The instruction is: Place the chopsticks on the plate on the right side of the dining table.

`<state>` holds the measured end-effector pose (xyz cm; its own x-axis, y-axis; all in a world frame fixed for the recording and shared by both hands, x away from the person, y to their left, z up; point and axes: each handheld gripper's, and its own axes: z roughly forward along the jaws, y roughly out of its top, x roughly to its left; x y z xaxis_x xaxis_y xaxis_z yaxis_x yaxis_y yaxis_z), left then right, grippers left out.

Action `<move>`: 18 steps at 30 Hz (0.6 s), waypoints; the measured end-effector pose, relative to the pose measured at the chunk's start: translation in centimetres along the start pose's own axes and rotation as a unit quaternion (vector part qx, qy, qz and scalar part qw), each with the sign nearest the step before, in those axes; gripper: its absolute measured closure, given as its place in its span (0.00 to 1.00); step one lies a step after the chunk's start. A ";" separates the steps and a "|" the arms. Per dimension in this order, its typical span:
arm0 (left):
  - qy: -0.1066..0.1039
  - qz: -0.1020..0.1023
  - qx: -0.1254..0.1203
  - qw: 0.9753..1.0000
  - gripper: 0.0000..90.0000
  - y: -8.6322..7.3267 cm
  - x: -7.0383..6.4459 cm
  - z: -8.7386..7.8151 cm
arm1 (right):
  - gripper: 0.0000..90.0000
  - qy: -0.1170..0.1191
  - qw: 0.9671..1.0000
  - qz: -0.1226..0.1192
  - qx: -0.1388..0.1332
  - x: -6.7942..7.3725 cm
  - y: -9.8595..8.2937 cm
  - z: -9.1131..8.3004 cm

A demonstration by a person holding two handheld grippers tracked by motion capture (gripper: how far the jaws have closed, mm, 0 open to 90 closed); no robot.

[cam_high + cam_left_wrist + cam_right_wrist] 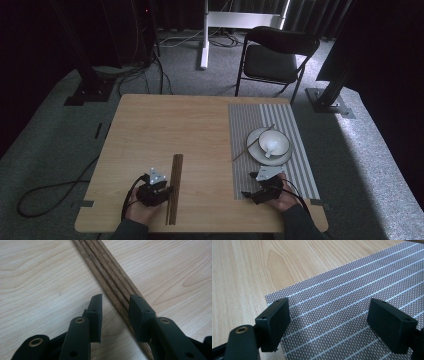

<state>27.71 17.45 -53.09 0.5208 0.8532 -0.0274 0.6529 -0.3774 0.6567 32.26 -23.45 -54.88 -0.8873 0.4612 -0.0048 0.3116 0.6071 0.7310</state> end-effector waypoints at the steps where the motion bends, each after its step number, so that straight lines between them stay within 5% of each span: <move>1: 0.000 0.000 0.003 1.000 0.73 0.0 0.0 0.1 | 0.20 0.000 1.000 0.000 0.000 0.0 0.0 0.0; 12: 0.035 -0.015 0.013 0.999 0.86 0.0 0.6 -0.2 | 0.20 0.000 1.000 0.000 0.000 0.0 0.0 0.0; 18: 0.042 -0.040 0.012 0.998 0.92 -0.1 1.7 -0.3 | 0.20 0.000 1.000 0.000 0.000 0.0 0.0 0.0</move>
<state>28.38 19.07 -52.98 0.4184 0.9081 -0.0145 0.7047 -0.3145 0.6360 32.26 -23.45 -54.89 -0.8873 0.4613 -0.0050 0.3114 0.6070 0.7312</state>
